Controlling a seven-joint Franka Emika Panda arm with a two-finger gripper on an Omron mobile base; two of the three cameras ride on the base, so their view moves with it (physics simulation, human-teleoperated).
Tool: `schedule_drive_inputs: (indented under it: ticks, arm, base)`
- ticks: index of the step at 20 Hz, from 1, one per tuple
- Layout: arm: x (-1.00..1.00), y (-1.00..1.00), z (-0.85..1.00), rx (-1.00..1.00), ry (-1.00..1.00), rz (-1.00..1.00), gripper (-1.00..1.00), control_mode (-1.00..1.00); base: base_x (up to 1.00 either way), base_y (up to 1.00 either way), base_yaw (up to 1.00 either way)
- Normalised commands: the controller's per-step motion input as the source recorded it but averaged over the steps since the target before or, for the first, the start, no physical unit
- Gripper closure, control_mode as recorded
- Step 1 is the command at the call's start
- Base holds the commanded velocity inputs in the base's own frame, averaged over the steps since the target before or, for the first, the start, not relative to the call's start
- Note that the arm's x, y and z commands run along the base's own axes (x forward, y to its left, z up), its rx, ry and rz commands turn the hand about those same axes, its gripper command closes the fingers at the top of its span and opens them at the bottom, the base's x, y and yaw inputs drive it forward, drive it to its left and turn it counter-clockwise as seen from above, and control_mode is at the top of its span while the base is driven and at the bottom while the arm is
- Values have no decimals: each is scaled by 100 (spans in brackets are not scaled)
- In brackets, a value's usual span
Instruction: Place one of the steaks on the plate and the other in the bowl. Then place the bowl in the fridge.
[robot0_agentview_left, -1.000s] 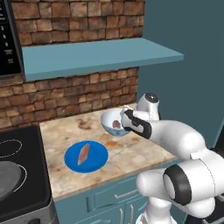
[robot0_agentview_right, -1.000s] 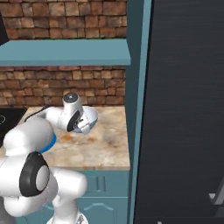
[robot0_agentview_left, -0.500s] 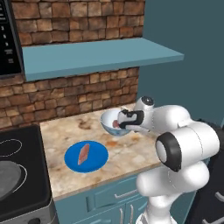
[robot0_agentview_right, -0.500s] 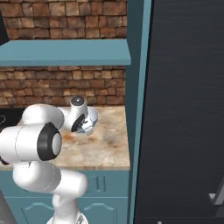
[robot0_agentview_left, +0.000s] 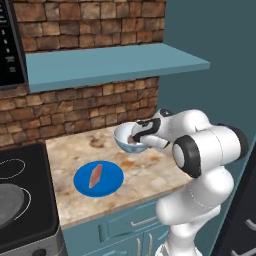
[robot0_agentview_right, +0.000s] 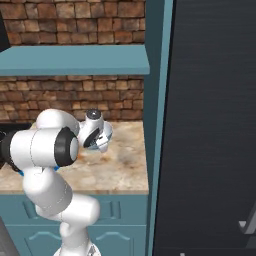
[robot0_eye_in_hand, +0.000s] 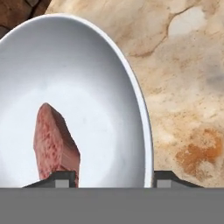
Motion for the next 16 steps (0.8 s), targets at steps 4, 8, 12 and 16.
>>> schedule_drive_inputs:
  ticks: [4, 8, 12, 16]
  arm:
    - [-3, 8, -12, 0, 0, -5, 100, -100]
    - [-47, 0, -6, 1, 0, -8, 100, -100]
    - [-77, -4, 22, 11, 0, -18, 100, -100]
    - [-69, -9, 61, 16, -1, -20, 100, -100]
  base:
    - [0, 0, 0]
    - [0, 0, 0]
    - [0, 0, 0]
    - [0, 0, 0]
